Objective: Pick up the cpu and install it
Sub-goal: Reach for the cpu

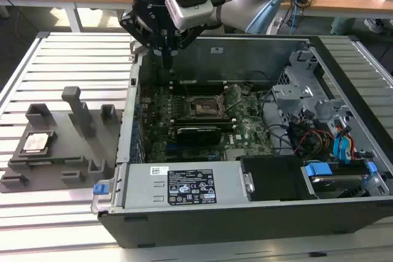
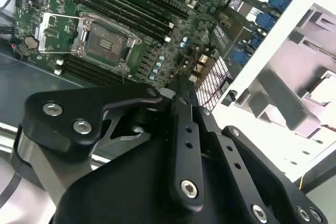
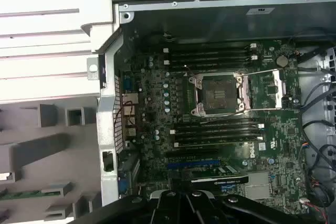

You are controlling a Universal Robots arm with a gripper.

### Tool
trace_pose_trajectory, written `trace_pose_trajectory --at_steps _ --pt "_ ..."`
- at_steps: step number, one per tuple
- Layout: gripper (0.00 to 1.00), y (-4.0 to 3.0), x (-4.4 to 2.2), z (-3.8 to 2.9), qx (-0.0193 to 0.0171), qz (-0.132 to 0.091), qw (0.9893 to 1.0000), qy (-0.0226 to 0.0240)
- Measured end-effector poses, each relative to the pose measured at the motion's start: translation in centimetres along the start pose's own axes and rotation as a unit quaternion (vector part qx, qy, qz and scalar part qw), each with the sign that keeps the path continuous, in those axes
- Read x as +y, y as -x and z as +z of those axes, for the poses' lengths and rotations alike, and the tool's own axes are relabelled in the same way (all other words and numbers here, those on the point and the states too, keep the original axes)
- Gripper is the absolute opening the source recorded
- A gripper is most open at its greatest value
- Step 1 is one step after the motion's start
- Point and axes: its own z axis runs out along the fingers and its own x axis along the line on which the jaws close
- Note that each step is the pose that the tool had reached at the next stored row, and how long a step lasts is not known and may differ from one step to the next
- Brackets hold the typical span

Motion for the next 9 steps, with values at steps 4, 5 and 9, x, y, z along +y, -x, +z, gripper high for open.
trace_pose_trajectory --at_steps 4,5,9 --pt "0.11 -0.87 -0.06 -0.03 0.0000 0.000 1.0000 -0.0001" --pt "0.11 -1.24 -0.09 -0.04 0.0000 0.000 1.0000 -0.0001" --pt "0.11 -2.16 -0.16 -0.06 0.0000 0.000 1.0000 -0.0001"
